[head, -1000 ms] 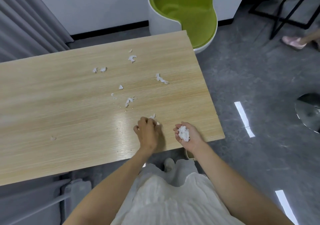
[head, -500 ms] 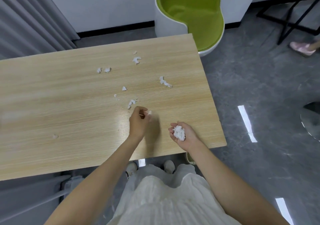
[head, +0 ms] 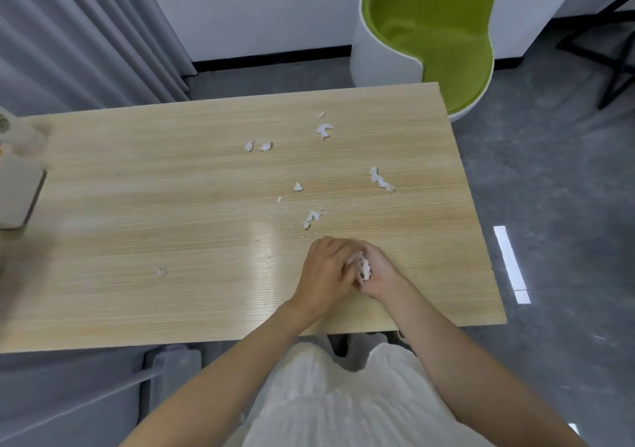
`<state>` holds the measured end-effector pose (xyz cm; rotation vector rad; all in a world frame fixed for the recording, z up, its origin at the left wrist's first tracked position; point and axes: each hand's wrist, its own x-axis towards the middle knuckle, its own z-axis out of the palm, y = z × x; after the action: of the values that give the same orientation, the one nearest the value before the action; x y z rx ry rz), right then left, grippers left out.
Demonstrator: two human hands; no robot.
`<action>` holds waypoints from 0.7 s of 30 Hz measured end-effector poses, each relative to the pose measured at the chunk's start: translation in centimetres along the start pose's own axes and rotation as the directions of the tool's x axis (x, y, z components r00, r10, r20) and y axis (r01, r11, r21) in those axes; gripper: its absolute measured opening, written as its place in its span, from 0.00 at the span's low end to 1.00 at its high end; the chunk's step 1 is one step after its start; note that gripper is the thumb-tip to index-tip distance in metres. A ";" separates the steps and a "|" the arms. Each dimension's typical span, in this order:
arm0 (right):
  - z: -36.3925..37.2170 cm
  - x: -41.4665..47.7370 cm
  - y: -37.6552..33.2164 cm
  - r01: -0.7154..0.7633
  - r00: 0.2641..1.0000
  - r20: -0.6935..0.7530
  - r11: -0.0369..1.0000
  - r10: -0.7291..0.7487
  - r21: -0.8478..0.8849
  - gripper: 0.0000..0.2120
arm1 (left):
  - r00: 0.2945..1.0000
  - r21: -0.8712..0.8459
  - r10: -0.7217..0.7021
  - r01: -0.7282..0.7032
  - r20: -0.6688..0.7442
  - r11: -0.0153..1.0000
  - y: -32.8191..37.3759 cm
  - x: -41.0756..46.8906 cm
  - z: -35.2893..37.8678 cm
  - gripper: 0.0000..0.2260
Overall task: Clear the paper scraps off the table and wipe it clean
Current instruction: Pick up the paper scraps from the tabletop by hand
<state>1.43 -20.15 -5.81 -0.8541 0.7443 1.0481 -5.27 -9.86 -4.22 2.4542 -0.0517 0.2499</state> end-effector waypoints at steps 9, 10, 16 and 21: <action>5.5 3.2 -0.3 -0.027 0.998 0.052 1.000 0.027 0.004 0.12 | 0.844 -0.120 -0.536 0.530 -0.023 0.840 -11.7 2.2 -7.0 0.11; 6.1 3.6 -0.1 -0.021 0.999 0.038 1.000 0.021 0.005 0.12 | 0.836 -0.092 -0.549 0.548 0.012 0.832 -12.6 2.2 -7.2 0.11; 7.1 4.7 -0.5 0.059 0.997 -0.056 0.994 -0.054 0.089 0.12 | 0.883 0.046 -0.388 0.391 0.264 0.919 -12.9 4.5 -4.8 0.15; 4.5 4.4 -1.5 0.090 0.994 -0.081 0.975 -0.074 0.203 0.16 | 0.898 0.239 -0.314 0.246 0.309 0.939 -11.8 6.7 -1.9 0.08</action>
<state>4.76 -14.74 -7.03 -0.7410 0.8564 0.8532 2.14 0.66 -8.76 2.6325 0.1868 -0.3192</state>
